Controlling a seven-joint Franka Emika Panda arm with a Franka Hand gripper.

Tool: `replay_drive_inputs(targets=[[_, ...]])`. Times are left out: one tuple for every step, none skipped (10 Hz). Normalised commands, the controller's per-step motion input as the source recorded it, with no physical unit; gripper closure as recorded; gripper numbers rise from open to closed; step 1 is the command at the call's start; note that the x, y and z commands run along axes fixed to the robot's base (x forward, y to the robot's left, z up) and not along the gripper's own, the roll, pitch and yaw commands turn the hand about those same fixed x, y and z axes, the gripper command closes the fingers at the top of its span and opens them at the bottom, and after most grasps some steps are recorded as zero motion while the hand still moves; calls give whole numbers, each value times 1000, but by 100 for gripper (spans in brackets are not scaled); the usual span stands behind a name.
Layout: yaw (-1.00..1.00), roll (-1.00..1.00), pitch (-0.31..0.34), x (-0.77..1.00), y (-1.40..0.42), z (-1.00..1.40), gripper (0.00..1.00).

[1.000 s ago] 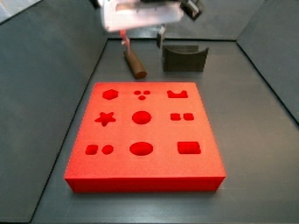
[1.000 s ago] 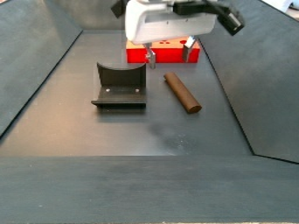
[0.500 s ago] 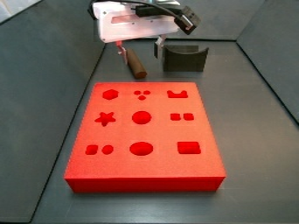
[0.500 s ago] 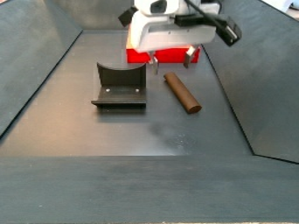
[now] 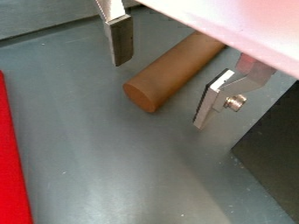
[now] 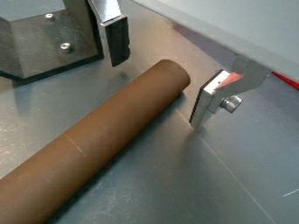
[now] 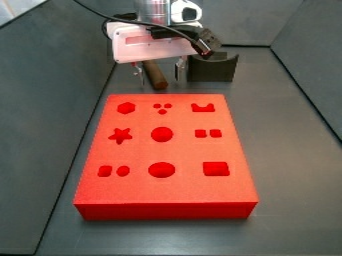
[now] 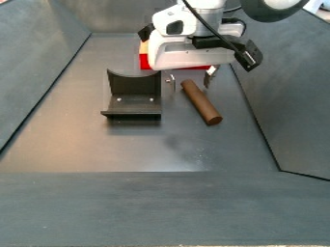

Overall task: Pick up the oval object. Move up. Place the oval object on the fixture. Regrasp the oval object. Move to above the board. Insert the oval object.
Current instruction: Pick up the oval object.

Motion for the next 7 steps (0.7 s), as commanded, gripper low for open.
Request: replay_drive_inputs(targets=[[0,4,-127,-206,0,-363,0],[0,0,-276,-437,26,-494,0],[0,-61,-131,-131,0,-66,0],[0,0,-7,0,0,0,0],[-71,-140,-500,-3,-54,0,0],[-174,-176,-500,-43,-46,0,0],[-14,-43,-259,0,0,-40,0]])
